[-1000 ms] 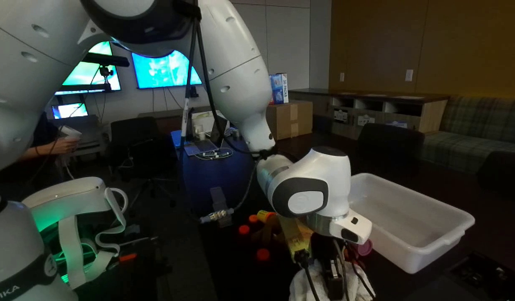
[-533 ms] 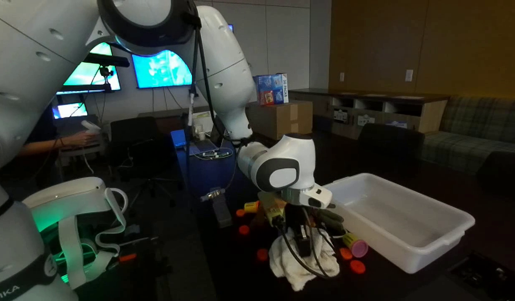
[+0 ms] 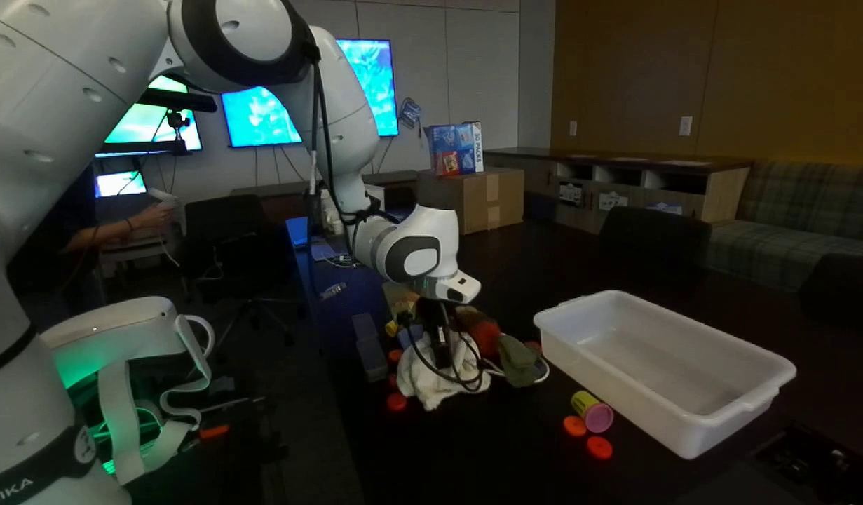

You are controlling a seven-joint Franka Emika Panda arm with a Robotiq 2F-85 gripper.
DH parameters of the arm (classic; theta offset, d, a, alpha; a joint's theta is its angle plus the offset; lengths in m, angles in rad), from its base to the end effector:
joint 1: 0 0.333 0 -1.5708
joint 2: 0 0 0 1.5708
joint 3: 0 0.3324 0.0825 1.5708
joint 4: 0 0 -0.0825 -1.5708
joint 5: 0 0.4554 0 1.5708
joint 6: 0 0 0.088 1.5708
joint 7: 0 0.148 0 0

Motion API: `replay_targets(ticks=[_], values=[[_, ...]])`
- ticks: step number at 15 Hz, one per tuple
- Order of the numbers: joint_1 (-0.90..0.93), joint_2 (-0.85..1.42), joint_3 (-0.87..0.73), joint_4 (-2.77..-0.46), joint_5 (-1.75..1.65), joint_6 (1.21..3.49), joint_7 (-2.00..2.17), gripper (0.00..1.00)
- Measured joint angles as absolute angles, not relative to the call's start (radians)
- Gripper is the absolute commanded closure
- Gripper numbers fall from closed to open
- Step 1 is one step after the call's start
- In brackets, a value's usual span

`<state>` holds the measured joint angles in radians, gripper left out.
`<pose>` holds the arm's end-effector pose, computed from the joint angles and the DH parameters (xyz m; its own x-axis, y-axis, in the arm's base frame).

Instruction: Use the cloth to wipe the objects on the table

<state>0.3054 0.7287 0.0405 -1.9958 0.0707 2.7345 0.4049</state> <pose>0.5946 0.2154 -0.0037 0.9910 -0.1334 -0.0148 -0.1340 -0.9895 -0.0541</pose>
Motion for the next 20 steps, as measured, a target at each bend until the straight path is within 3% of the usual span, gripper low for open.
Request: replay_targets(ticks=[6, 13, 20], values=[[0.377, 0.68, 0.109, -1.989, 0.086, 2.741, 0.421, 0.99], [0.297, 0.519, 0.118, -2.042, 0.093, 2.74, 0.337, 0.99], [0.161, 0.361, -0.014, -2.21, 0.046, 2.741, 0.28, 0.99]])
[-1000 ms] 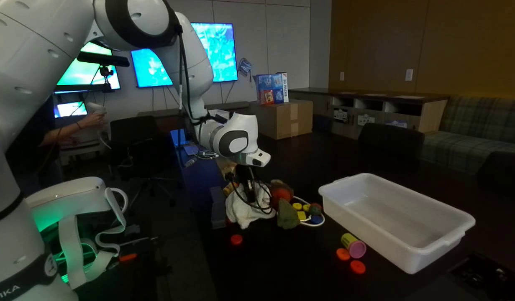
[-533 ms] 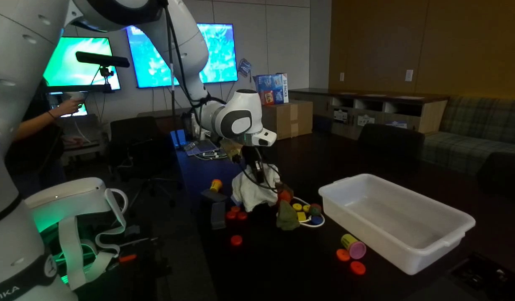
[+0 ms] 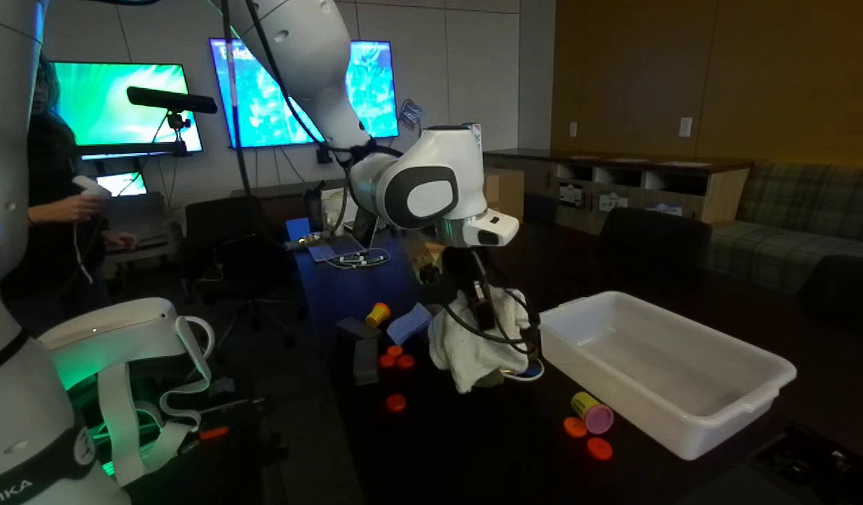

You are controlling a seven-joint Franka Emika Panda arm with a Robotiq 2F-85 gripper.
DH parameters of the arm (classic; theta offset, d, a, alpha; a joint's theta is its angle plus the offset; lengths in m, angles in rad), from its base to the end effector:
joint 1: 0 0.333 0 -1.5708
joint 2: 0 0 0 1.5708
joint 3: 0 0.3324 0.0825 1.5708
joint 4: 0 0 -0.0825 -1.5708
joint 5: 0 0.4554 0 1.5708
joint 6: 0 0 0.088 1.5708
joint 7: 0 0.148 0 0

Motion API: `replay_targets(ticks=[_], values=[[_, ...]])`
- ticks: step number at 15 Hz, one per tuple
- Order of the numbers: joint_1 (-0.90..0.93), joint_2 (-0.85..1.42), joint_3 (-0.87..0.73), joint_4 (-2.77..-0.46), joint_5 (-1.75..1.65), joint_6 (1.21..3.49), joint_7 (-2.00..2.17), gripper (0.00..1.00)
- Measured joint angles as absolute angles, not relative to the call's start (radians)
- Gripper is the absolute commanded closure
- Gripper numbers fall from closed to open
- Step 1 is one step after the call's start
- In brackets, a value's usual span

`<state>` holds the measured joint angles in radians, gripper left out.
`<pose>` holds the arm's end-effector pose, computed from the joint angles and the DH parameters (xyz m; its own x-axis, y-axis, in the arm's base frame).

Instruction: Use the cloth to wipe the objects on the table

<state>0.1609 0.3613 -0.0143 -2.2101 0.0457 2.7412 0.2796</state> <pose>0.6152 0.0894 0.1450 0.9721 -0.1743 0.1567 -0.1659 -0.9840 -0.0654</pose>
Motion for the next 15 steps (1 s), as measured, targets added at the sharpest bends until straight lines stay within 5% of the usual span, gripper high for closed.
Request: replay_targets(ticks=[8, 15], values=[[0.175, 0.488, -0.322, -2.225, -0.271, 2.893, 0.41, 0.99], [0.214, 0.764, -0.451, -2.043, -0.195, 3.066, 0.431, 0.99]])
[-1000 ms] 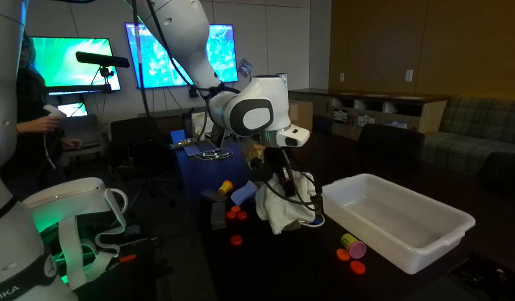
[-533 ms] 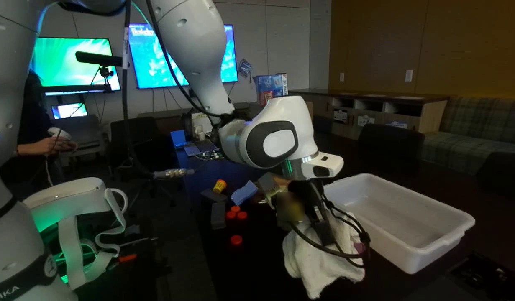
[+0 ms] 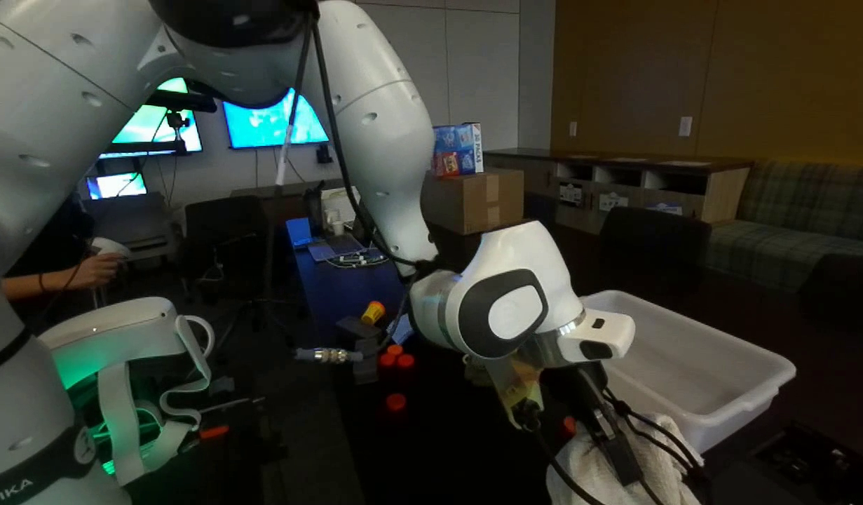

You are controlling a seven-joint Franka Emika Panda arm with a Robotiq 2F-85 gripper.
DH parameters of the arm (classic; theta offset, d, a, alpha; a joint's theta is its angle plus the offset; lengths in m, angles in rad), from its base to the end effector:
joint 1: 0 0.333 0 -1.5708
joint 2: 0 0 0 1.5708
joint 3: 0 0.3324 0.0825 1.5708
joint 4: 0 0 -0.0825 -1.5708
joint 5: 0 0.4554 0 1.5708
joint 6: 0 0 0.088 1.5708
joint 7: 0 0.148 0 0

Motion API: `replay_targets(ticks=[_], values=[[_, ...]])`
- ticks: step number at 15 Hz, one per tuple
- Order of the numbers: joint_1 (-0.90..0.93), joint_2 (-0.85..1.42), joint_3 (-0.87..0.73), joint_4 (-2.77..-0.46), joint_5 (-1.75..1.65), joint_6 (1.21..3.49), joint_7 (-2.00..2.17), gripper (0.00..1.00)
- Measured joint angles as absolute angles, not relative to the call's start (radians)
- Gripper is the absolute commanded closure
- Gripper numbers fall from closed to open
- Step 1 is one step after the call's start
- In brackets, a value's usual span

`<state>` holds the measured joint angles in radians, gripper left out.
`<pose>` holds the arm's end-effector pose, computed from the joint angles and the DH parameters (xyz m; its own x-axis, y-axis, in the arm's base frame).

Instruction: Use the cloth to wipe the objects on the table

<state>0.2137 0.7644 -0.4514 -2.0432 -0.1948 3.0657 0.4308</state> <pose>0.6408 -0.1585 0.0354 0.9010 -0.2446 0.3584 -0.3415 -0.9093 0.2378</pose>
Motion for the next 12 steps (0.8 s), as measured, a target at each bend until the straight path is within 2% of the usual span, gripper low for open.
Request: replay_targets(ticks=[6, 12], values=[[0.196, 0.932, -0.434, -1.864, -0.06, 3.079, 0.404, 0.99], [0.172, 0.981, -0.36, -1.773, -0.011, 3.079, 0.373, 0.99]])
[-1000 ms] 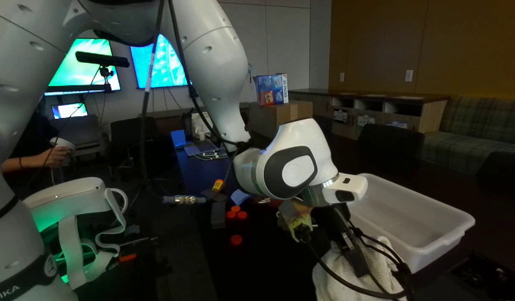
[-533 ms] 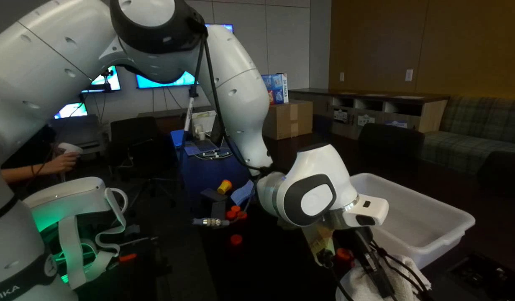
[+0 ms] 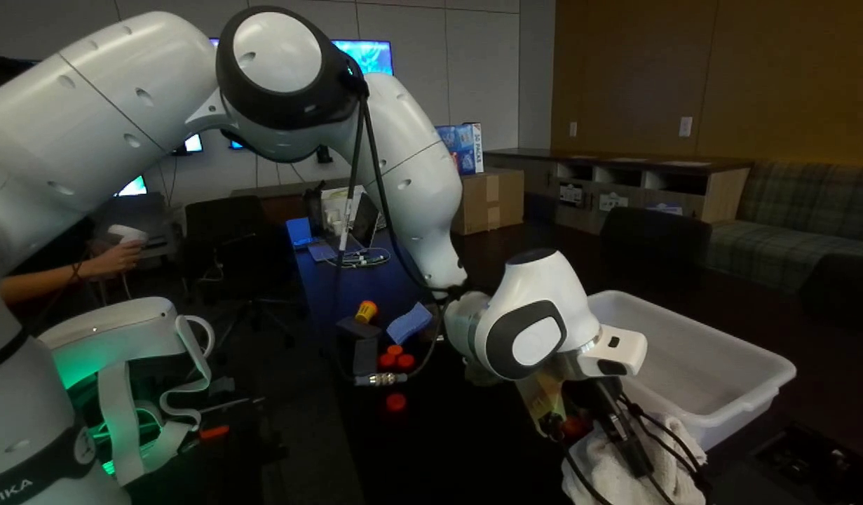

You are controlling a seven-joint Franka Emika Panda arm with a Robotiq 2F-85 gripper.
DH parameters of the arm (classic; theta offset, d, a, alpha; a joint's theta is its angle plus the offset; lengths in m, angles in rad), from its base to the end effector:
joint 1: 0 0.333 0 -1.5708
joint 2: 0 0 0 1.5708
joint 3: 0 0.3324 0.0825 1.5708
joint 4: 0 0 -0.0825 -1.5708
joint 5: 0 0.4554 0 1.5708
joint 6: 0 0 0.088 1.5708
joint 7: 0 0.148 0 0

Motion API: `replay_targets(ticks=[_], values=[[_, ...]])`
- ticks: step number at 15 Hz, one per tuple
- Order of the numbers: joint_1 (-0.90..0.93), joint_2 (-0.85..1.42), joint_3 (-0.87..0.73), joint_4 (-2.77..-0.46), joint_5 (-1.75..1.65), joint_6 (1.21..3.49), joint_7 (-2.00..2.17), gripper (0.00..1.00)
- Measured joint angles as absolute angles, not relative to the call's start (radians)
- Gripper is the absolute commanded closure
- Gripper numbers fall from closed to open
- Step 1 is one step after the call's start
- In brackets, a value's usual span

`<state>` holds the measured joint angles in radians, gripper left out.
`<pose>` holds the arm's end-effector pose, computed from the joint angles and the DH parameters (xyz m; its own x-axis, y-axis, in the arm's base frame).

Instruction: Use the cloth to wipe the objects on the table

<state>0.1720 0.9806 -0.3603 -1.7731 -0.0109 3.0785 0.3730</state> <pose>0.7089 -0.1305 -0.0154 0.8675 -0.2735 0.4155 -0.3643 -0.9180 0.1565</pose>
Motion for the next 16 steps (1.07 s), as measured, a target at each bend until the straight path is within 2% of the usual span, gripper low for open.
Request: replay_targets(ticks=[16], values=[[0.235, 0.936, -0.119, -1.787, -0.001, 3.079, 0.334, 0.99]])
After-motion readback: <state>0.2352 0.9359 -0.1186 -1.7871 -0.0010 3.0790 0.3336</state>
